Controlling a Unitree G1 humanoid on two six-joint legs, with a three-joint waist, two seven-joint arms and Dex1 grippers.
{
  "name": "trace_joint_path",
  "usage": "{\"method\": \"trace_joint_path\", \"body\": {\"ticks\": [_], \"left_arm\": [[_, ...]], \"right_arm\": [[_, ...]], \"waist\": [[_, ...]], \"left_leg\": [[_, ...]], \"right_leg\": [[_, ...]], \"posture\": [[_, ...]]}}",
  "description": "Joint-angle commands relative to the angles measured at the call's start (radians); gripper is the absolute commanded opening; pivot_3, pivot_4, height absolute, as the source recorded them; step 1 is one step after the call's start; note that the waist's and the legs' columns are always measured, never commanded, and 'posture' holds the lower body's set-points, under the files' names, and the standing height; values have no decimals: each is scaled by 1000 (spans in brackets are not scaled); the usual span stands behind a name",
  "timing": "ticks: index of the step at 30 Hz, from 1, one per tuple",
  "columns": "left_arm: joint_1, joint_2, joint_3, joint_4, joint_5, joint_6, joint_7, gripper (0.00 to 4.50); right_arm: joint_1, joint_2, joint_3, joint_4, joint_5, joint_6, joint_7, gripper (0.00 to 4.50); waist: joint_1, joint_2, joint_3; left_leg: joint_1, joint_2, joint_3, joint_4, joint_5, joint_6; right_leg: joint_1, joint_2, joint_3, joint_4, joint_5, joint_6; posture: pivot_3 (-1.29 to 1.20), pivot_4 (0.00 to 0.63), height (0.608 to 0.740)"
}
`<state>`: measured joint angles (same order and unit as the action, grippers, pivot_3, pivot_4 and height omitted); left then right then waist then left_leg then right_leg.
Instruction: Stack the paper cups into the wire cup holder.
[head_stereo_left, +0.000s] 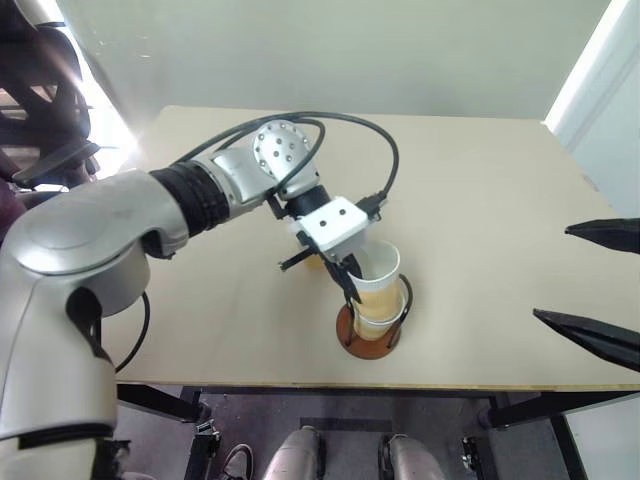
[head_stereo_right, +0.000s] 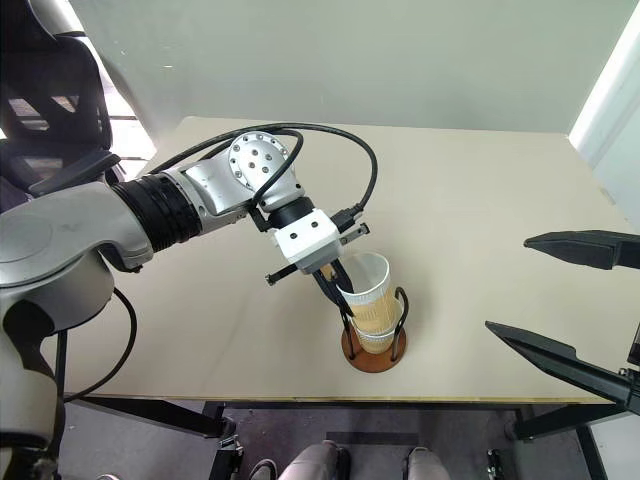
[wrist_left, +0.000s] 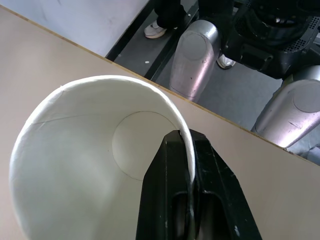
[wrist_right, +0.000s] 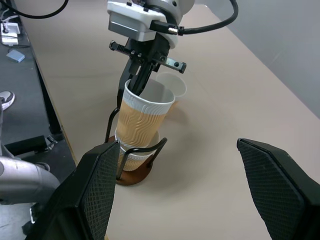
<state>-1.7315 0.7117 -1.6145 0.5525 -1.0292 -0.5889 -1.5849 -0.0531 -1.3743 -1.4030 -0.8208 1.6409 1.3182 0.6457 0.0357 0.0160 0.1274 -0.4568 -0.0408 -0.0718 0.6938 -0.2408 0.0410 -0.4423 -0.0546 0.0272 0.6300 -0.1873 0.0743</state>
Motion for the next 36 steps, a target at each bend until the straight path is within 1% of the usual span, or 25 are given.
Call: {"method": "trace_joint_path", "body": {"ticks": [1,4,11,14,15,19,20,23,26,31,33,36], "left_arm": [[-33,-7,14,17,0,-13,-30,17],[-32,-12,19,18,-1,-5,-30,640],[-24,-28,40,51,11,-18,-30,3119],[-18,-41,55,76,23,-27,-30,4251],[-16,-44,68,86,23,-26,-30,4469],[-12,-53,151,141,6,26,-30,4469],[-8,-62,202,218,20,55,-30,4469],[13,-84,305,424,124,103,-30,4469],[51,-76,358,534,245,129,-30,4469],[131,-103,480,640,412,173,-30,4469],[156,-121,532,663,473,177,-30,4469],[189,-140,602,672,530,203,-30,4469]], "right_arm": [[2,-4,-46,6,15,-16,-18,3869],[7,-2,-49,4,19,-18,-23,3869],[16,0,-49,0,16,-23,-29,3869],[18,1,-48,0,11,-27,-27,3869],[19,1,-47,0,8,-27,-25,3869],[22,5,-48,1,-8,-26,-10,3869],[21,4,-42,2,-15,-30,-7,3869],[19,4,-29,7,-32,-41,8,3869],[14,6,-24,17,-36,-58,30,3869],[12,11,32,27,-85,-108,67,3869],[11,11,56,29,-109,-128,80,3869],[6,6,76,36,-141,-141,104,3869]], "waist": [[1,0,0],[1,0,0],[0,0,0],[1,0,0],[1,0,0],[1,0,0],[0,0,0],[0,1,0],[-4,3,-2],[-5,4,-1],[0,3,-2],[8,3,-2]], "left_leg": [[0,0,0,1,0,0],[0,0,0,2,-2,1],[0,0,0,4,-5,1],[0,0,0,4,-5,1],[0,0,0,4,-6,2],[0,0,0,5,-6,2],[0,0,0,5,-6,2],[0,0,1,5,-6,2],[1,0,2,4,-5,4],[0,1,1,5,-2,1],[-1,0,3,5,-1,2],[-4,-2,2,6,0,4]], "right_leg": [[0,0,0,0,0,0],[1,0,0,0,0,0],[1,0,0,0,0,1],[1,0,0,0,0,1],[1,0,0,0,0,1],[1,0,0,0,0,1],[1,0,0,0,0,1],[1,0,0,0,0,1],[1,1,1,0,0,1],[1,2,2,-2,-2,2],[1,2,1,-2,-2,3],[0,2,0,-3,-1,5]], "posture": [[0,150,740],[0,150,740],[0,150,740],[0,150,740],[0,150,740],[0,150,740],[0,150,740],[0,150,740],[0,150,740],[0,150,740],[0,150,740],[0,150,740]]}}
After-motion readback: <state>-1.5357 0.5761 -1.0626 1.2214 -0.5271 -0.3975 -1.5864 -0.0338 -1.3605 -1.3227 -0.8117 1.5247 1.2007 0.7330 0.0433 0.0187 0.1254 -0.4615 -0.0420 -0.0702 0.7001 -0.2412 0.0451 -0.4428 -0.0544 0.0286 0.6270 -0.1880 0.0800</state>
